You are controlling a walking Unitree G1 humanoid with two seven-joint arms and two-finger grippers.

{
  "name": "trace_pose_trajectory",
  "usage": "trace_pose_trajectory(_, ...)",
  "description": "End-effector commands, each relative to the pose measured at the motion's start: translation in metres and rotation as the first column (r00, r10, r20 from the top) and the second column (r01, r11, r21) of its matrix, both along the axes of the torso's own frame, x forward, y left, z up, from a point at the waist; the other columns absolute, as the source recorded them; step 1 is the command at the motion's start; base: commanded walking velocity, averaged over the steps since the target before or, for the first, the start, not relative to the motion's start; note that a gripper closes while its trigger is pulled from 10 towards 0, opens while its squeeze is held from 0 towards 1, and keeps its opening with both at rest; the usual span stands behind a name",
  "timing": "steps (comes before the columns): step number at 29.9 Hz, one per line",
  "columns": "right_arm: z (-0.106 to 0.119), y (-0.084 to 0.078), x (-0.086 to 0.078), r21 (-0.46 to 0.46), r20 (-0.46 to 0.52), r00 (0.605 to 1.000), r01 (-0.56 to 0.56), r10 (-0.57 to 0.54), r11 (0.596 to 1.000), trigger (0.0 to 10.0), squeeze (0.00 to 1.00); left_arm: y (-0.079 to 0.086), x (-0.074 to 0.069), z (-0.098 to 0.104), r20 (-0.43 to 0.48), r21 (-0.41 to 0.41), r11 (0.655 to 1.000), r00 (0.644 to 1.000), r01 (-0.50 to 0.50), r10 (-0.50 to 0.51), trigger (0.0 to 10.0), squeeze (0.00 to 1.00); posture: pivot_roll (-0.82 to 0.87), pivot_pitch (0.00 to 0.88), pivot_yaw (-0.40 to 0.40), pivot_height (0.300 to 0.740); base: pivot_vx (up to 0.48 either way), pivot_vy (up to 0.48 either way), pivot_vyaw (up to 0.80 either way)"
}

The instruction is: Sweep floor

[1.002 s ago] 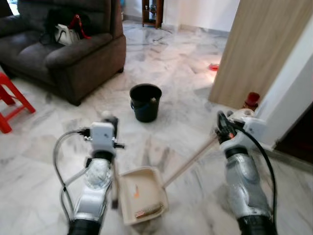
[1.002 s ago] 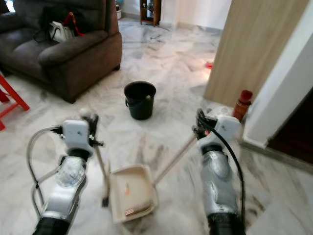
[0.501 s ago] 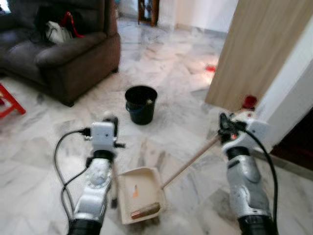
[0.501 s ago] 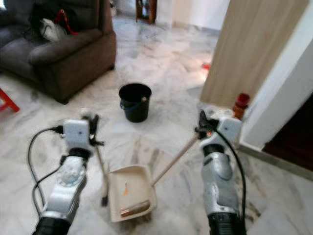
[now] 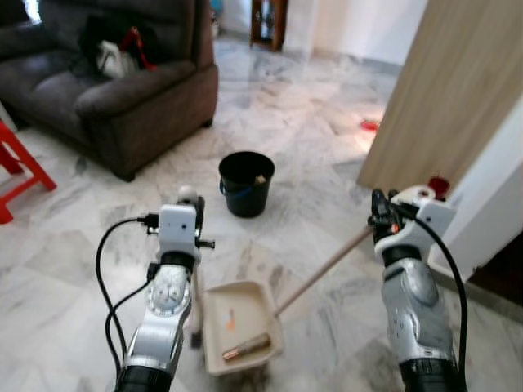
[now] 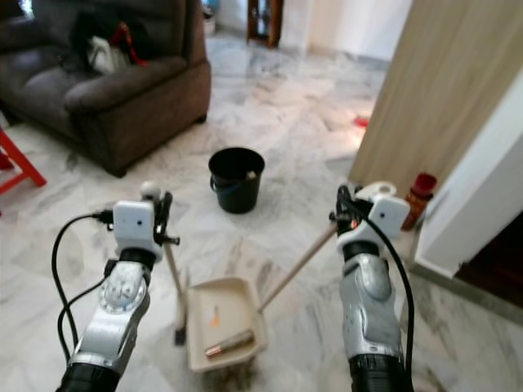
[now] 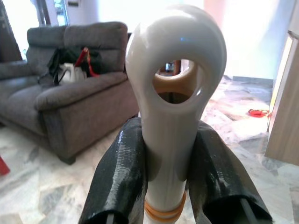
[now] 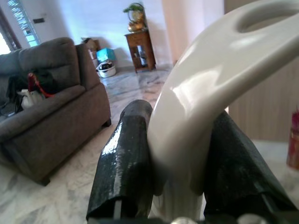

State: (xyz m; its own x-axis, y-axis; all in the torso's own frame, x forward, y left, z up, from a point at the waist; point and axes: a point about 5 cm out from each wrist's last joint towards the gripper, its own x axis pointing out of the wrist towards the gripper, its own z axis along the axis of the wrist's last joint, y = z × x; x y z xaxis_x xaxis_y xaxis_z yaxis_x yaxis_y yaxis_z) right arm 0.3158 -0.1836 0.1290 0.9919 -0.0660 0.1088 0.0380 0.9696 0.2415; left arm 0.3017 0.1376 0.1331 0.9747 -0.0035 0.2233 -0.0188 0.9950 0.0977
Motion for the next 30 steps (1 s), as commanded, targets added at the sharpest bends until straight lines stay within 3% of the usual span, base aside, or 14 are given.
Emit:
trace_pose_trajectory(1, 0.0155, 0.0076, 0.0036, 0.020, 0.072, 0.997, -0.028, 0.027, 0.999, 10.0, 0.00, 0.0001, 0.0014, 0.0128, 0.061, 0.009, 1.000, 0.998, 0.005, -0.006, 10.0, 0.00, 0.05, 0.000, -0.054, 0.740, 0.289, 0.000, 0.00)
trace_pose_trajectory(19, 0.0167, 0.0143, 0.0048, -0.008, 0.078, 0.994, -0.070, 0.071, 0.997, 10.0, 0.00, 0.0004, 0.0011, 0.0136, 0.065, 0.011, 1.000, 0.998, 0.000, -0.001, 10.0, 0.00, 0.06, 0.000, -0.062, 0.740, 0.290, 0.000, 0.00)
trace_pose_trajectory(25, 0.0177, 0.0139, 0.0048, -0.020, 0.080, 0.994, -0.071, 0.073, 0.997, 10.0, 0.00, 0.0010, 0.0014, 0.0137, 0.063, 0.008, 1.000, 0.998, -0.003, 0.002, 10.0, 0.00, 0.06, 0.000, -0.063, 0.740, 0.294, 0.000, 0.62)
trace_pose_trajectory(30, 0.0173, 0.0122, 0.0044, -0.007, 0.078, 0.995, -0.068, 0.068, 0.998, 10.0, 0.00, 0.0005, 0.0006, 0.0124, 0.059, 0.007, 1.000, 0.998, -0.004, 0.004, 10.0, 0.00, 0.06, 0.000, -0.065, 0.740, 0.295, 0.000, 0.00)
